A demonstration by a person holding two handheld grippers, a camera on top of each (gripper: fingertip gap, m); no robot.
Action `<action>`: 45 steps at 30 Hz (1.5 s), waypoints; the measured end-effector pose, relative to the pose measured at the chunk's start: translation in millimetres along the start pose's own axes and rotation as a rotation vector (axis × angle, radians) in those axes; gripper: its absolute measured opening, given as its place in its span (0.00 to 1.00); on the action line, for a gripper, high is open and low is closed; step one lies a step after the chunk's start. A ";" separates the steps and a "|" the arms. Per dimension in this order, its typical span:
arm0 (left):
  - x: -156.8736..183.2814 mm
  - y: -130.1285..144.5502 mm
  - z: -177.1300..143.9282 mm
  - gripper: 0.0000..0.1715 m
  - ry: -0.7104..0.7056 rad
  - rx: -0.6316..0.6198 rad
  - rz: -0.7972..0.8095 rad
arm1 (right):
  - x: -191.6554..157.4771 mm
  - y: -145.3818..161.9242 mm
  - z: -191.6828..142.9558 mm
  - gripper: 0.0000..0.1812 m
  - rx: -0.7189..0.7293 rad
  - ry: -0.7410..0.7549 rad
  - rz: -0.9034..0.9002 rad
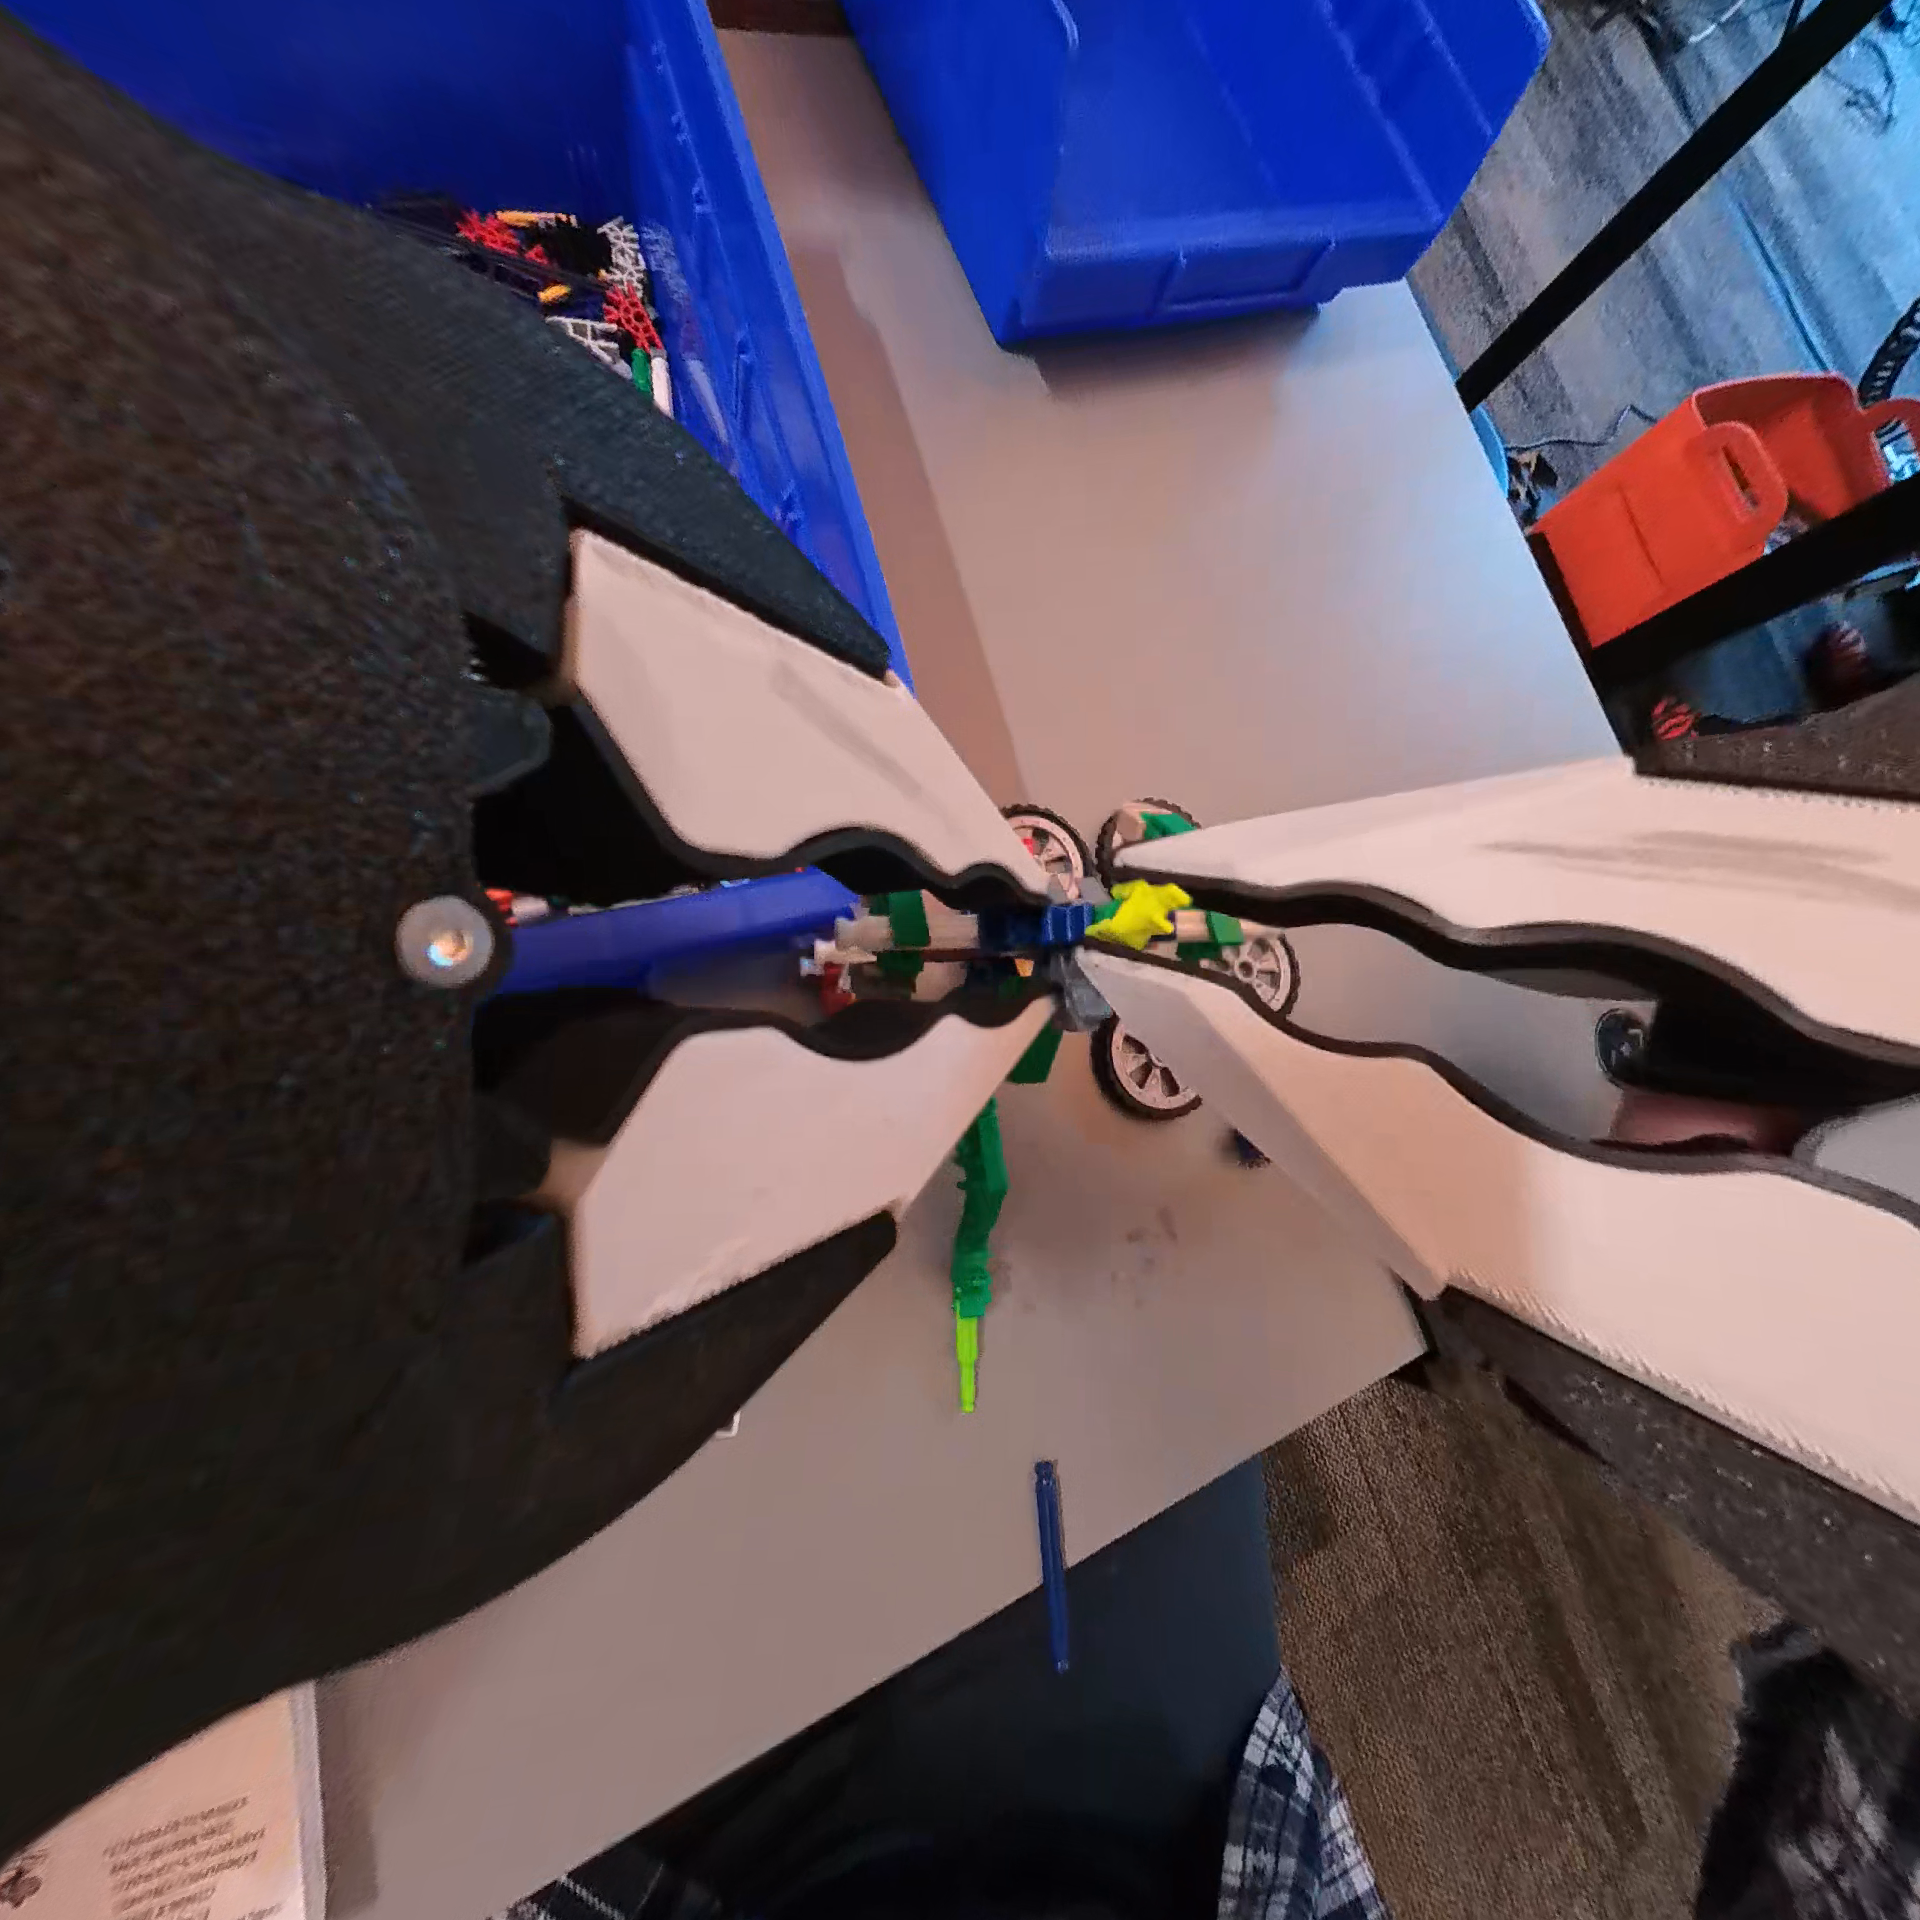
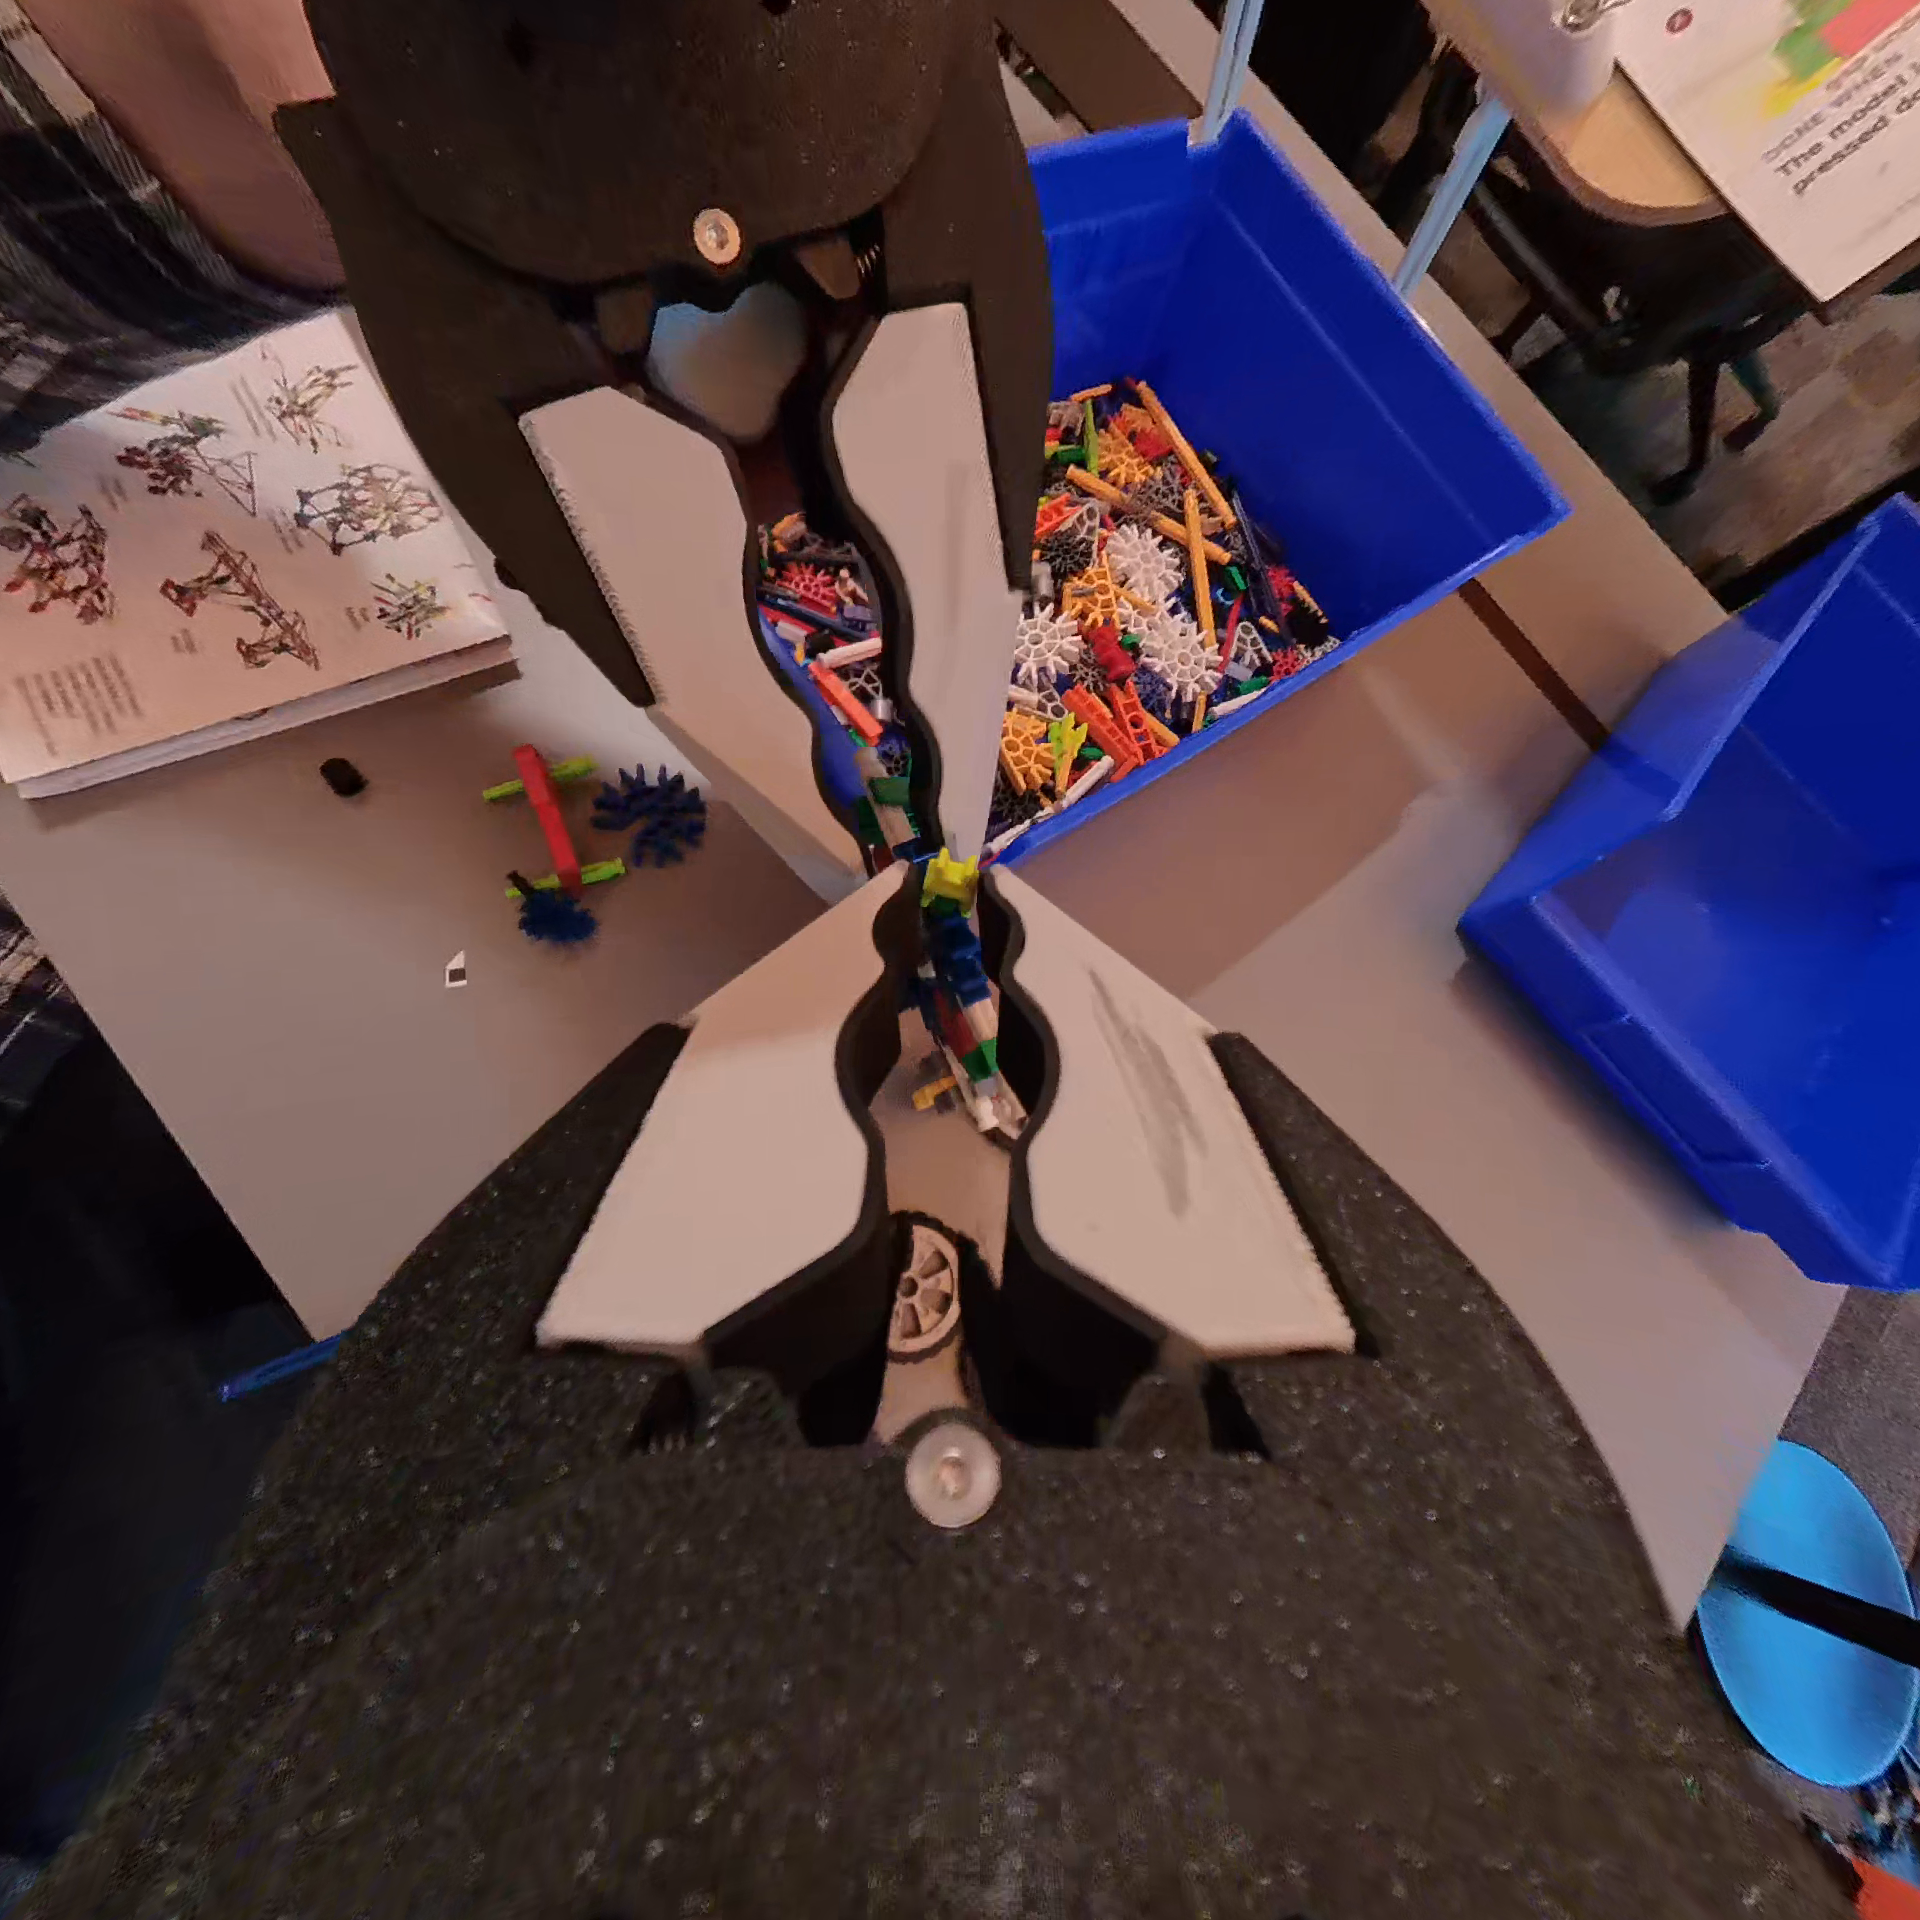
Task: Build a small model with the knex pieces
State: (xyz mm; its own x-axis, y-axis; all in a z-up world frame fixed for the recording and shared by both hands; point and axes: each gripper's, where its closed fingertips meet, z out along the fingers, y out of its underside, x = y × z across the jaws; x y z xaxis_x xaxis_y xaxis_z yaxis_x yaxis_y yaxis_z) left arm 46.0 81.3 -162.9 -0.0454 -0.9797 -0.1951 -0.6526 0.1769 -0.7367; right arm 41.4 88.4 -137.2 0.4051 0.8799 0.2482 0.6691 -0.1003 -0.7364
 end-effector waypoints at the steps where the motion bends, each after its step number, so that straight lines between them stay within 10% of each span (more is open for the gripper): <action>1: -0.6 0.2 -0.4 0.06 -0.002 0.000 0.001 | 0.2 -0.9 0.5 0.05 0.015 0.004 0.009; 13: -9.5 -5.0 -5.1 0.02 -0.029 0.040 -0.048 | 10.0 -12.2 0.3 0.04 0.270 0.074 0.326; 25: 21.3 -6.2 -6.4 0.02 0.073 0.028 0.116 | -28.4 -10.0 -10.3 0.06 0.096 -0.261 -0.156; 34: 29.8 -3.7 -8.0 0.02 0.137 0.054 0.129 | -39.6 -3.0 -8.7 0.05 0.133 -0.428 -0.186; 45: 19.9 -1.3 -5.6 0.02 0.143 0.088 0.053 | -28.5 -10.5 0.5 0.03 0.281 -0.140 -0.223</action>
State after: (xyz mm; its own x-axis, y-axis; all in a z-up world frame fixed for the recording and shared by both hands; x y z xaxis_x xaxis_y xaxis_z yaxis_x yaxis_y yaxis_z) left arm 41.6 61.1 -162.2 -0.1891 -0.9712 -0.1453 -0.5781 0.2297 -0.7830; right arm 22.5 64.6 -136.8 0.1671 0.9224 0.3481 0.5266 0.2149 -0.8225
